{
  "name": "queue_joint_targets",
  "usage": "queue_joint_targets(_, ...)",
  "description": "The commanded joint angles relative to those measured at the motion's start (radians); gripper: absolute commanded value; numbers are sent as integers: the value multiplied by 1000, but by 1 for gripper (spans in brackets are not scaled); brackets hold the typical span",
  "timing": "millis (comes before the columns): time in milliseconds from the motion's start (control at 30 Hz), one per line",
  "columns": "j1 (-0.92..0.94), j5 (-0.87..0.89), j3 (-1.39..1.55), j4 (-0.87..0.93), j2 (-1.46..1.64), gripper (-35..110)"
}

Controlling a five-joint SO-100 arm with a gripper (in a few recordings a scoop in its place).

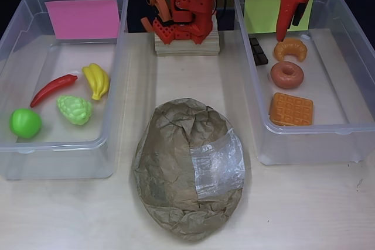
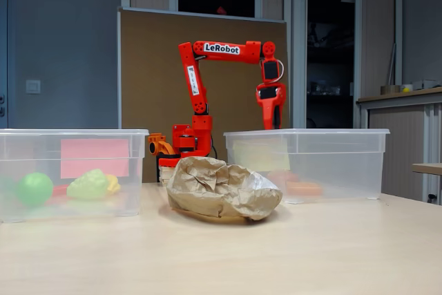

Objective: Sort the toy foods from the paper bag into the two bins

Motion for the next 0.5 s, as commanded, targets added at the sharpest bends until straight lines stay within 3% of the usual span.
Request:
queue_joint_targets(0,38,-164,-100,49,21,24)
queue_joint_targets(233,232,-689,-63,-80,147,1)
queue_joint_targets(467,471,-1158,-8,-195,268,0)
